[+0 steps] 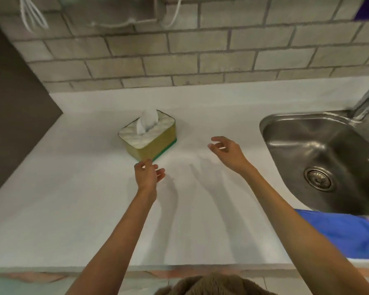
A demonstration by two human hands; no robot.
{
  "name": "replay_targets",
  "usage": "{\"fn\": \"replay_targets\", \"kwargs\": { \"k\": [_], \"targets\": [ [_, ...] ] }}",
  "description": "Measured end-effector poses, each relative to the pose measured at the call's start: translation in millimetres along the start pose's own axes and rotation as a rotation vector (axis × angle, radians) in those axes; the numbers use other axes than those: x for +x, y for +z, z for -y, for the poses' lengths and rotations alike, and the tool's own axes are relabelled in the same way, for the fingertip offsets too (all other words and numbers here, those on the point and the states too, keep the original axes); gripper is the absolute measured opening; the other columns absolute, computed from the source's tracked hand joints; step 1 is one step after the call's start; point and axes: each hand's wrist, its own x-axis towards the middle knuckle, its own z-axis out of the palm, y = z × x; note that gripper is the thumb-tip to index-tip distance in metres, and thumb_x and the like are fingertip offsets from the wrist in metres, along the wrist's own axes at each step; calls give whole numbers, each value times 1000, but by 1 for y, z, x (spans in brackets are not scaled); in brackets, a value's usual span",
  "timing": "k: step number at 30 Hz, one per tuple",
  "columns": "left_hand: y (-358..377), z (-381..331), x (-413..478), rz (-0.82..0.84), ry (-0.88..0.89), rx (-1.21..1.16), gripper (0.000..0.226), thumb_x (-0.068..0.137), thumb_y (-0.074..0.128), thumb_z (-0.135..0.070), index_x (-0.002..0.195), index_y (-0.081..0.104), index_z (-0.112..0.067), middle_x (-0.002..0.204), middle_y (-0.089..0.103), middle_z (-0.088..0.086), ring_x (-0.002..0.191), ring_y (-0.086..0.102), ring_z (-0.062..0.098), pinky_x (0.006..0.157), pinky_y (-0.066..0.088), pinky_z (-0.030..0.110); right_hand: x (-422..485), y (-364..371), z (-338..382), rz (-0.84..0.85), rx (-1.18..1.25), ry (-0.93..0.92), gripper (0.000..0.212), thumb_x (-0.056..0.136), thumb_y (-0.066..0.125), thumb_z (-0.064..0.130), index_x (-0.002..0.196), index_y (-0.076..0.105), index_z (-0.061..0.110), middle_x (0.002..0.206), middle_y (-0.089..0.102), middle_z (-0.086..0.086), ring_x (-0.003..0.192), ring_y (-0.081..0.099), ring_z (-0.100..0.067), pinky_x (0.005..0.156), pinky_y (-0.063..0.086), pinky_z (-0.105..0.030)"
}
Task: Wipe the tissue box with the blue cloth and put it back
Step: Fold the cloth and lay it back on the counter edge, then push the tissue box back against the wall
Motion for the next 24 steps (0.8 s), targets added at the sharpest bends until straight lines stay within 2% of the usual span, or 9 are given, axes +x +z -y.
{"fn": "replay_targets", "kwargs": {
  "k": [3, 5, 7, 10, 12, 14, 16, 20, 24],
  "targets": [
    [-25, -23, 23, 16, -68, -28, 12, 97, 36, -17, 98, 46, -12, 98, 51, 13, 69, 53, 19, 66, 50, 30, 32, 41, 24, 12, 105, 33, 48, 89, 49, 44, 130, 47, 19, 121, 59, -9, 107, 59, -24, 90, 45, -31],
    [-34, -34, 35, 55, -124, -53, 15, 97, 37, -21, 90, 49, -15, 93, 52, 10, 73, 52, 19, 69, 49, 31, 51, 62, 35, 7, 169, 75, 52, 90, 45, 46, 134, 42, 19, 131, 54, -11, 119, 53, -26, 102, 40, -36],
    [-39, -43, 47, 101, -170, -73, 14, 97, 38, -24, 97, 47, -14, 86, 50, 5, 79, 54, 20, 76, 48, 34, 68, 79, 43, 6, 195, 116, 54, 91, 42, 46, 138, 37, 19, 138, 49, -10, 125, 48, -27, 108, 36, -39],
    [-43, -53, 65, 169, -208, -31, 19, 94, 39, -25, 89, 55, -15, 93, 55, 6, 88, 55, 22, 83, 47, 36, 87, 99, 50, 6, 243, 154, 55, 93, 39, 43, 142, 30, 19, 146, 40, -9, 132, 41, -27, 112, 31, -39],
    [-44, -58, 76, 206, -224, -10, 29, 96, 38, -29, 111, 56, -11, 104, 55, 9, 93, 53, 24, 86, 46, 38, 98, 109, 52, -2, 286, 169, 56, 94, 38, 42, 143, 29, 18, 149, 38, -7, 135, 38, -27, 113, 29, -40],
    [-44, -63, 87, 229, -244, 0, 42, 97, 38, -34, 128, 48, -9, 123, 55, 16, 96, 52, 24, 90, 46, 38, 106, 116, 53, -30, 289, 170, 54, 94, 39, 41, 141, 34, 15, 147, 40, -7, 133, 41, -26, 112, 31, -38],
    [-44, -67, 99, 237, -245, 12, 45, 96, 39, -36, 132, 47, -9, 135, 51, 17, 97, 52, 24, 94, 45, 39, 113, 122, 55, -65, 281, 151, 48, 94, 40, 38, 132, 46, 10, 138, 50, -11, 121, 49, -25, 104, 37, -33],
    [-39, -78, 124, 229, -200, 67, 41, 97, 37, -35, 127, 49, -10, 122, 54, 13, 101, 52, 24, 96, 45, 38, 126, 132, 59, -117, 287, 107, 34, 94, 42, 34, 112, 58, 9, 111, 61, -10, 98, 53, -20, 91, 41, -31],
    [-33, -89, 154, 185, -168, 94, 40, 98, 33, -33, 129, 48, -11, 109, 53, 9, 99, 52, 24, 85, 44, 33, 140, 140, 63, -138, 268, 116, 39, 94, 42, 34, 115, 56, 5, 107, 59, -9, 96, 54, -21, 89, 42, -31]
  ]
}}
